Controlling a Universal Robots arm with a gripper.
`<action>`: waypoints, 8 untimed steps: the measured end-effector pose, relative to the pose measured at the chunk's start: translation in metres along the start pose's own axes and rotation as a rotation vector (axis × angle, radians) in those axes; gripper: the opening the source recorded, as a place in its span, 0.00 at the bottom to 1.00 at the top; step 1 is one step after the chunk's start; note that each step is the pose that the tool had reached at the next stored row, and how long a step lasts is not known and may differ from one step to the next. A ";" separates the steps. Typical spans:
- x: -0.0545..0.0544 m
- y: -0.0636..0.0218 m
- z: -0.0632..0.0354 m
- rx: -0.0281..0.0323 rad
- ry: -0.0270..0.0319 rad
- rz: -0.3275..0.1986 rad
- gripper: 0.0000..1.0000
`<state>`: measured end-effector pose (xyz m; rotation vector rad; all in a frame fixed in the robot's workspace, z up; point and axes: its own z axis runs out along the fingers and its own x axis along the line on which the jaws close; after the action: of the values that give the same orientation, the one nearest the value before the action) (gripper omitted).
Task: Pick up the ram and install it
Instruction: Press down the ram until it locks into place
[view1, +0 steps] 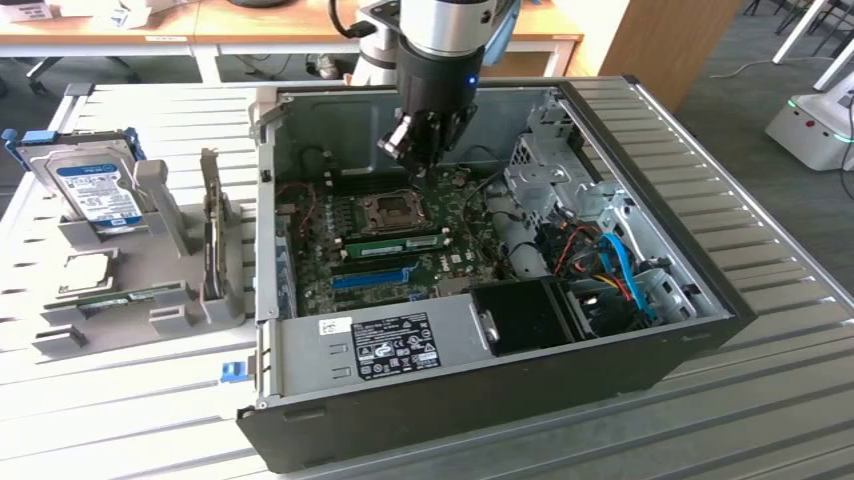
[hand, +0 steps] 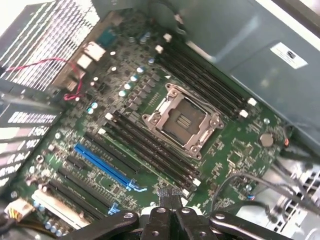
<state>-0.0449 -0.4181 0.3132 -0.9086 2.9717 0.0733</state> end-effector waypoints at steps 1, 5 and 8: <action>0.000 0.0000 0.0001 0.0008 -0.0006 0.018 0.11; 0.000 0.0000 0.0005 0.0041 -0.0032 0.089 0.11; 0.000 0.0000 0.0008 0.0065 -0.0050 0.141 0.11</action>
<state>-0.0448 -0.4181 0.3124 -0.6954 3.0254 0.0694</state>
